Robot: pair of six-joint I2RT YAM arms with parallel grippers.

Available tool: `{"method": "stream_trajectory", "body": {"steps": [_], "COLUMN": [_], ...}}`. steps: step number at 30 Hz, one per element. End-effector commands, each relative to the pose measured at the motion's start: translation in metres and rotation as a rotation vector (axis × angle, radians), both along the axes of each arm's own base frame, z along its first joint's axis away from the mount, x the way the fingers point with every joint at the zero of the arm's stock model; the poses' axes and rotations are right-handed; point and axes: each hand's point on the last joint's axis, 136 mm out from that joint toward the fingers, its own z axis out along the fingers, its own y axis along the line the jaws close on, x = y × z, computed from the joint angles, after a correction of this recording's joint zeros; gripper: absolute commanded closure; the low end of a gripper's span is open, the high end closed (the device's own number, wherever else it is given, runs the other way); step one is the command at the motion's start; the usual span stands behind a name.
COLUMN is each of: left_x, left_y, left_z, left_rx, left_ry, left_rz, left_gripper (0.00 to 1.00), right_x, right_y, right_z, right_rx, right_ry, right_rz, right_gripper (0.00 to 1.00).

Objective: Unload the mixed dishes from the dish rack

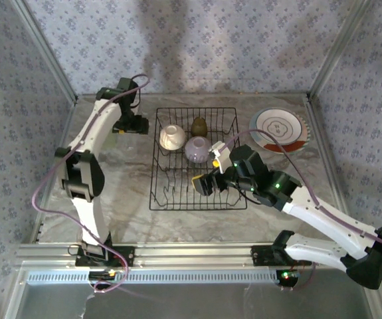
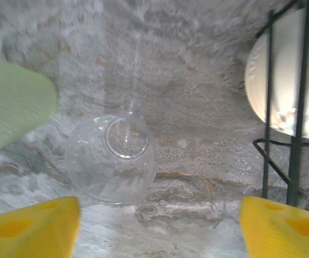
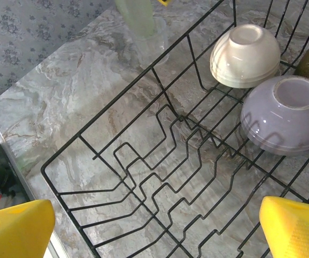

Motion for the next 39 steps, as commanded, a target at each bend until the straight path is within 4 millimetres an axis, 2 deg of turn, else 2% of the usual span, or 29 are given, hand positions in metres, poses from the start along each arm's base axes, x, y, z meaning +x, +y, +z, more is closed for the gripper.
{"method": "stream_trajectory", "body": {"steps": [1, 2, 10, 16, 21, 27, 30, 33, 37, 38, 39], "left_x": [-0.005, -0.006, -0.027, -0.057, -0.087, -0.117, -0.128, -0.134, -0.141, -0.142, -0.141], "left_y": [-0.007, -0.009, -0.028, -0.033, -0.035, -0.034, -0.027, -0.014, -0.018, -0.017, -0.017], "left_z": [0.024, 0.031, 0.092, 0.13, 0.148, 0.146, 0.134, 0.12, 0.121, 0.122, 0.12], "left_rx": [-0.045, -0.058, -0.251, -0.377, -0.473, -0.56, -0.531, -0.502, -0.539, -0.533, -0.528], "left_ry": [-0.084, -0.109, -0.343, -0.482, -0.571, -0.657, -0.685, -0.722, -0.764, -0.765, -0.759], "left_rz": [-0.007, -0.007, -0.031, -0.047, -0.08, -0.095, -0.1, -0.046, -0.076, -0.08, -0.077], "left_gripper": [0.05, 0.01, 0.01, 0.01, 0.01, 0.01, 0.01, 0.01, 0.01, 0.01, 0.01], "right_x": [0.003, 0.004, 0.008, 0.017, 0.027, 0.046, 0.059, 0.074, 0.1, 0.106, 0.116], "right_y": [-0.003, -0.004, -0.009, -0.012, -0.009, -0.008, -0.011, -0.017, -0.025, -0.027, -0.027], "right_z": [-0.003, -0.004, -0.007, -0.013, -0.009, -0.011, -0.015, -0.022, -0.029, -0.036, -0.028], "right_rx": [-0.019, -0.022, -0.051, -0.067, -0.05, -0.067, -0.085, -0.131, -0.17, -0.189, -0.184], "right_ry": [-0.011, -0.01, 0.005, 0.029, 0.017, 0.024, 0.043, 0.068, 0.1, 0.12, 0.112], "right_rz": [-0.026, -0.032, -0.058, -0.096, -0.11, -0.157, -0.208, -0.271, -0.345, -0.36, -0.38], "right_gripper": [0.0, 0.0, 0.0, 0.0, 0.0, 0.0, 0.0, 0.0, 0.0, 0.0, 0.0]}}
